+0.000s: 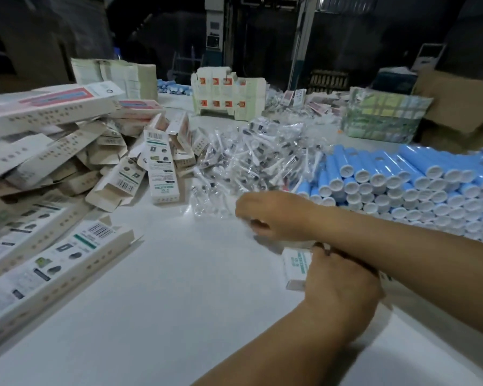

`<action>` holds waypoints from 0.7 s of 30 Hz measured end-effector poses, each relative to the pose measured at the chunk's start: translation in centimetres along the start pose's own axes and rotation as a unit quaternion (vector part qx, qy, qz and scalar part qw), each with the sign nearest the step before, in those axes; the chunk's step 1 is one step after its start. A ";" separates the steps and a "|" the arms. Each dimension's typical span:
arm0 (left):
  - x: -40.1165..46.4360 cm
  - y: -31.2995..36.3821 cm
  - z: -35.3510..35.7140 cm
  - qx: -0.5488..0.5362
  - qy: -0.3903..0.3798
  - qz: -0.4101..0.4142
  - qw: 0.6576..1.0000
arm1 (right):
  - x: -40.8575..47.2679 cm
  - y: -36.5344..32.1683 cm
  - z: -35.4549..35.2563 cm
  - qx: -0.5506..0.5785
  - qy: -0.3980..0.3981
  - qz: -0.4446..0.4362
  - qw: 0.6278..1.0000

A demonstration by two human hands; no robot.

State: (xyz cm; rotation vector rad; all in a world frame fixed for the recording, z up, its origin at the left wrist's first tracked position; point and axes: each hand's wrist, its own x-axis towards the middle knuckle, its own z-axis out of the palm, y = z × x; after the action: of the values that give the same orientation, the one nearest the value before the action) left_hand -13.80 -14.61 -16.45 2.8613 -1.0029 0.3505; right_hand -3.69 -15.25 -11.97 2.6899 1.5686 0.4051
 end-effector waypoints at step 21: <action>0.0 0.3 -0.3 -0.021 0.103 -0.060 0.993 | -21.6 -2.0 -2.2 0.337 0.559 0.556 0.515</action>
State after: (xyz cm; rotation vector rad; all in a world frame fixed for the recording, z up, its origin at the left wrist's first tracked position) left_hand -14.00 -14.79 -16.12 2.7607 -0.7879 0.5926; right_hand -16.01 -33.01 -14.86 3.8107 -1.0287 2.2196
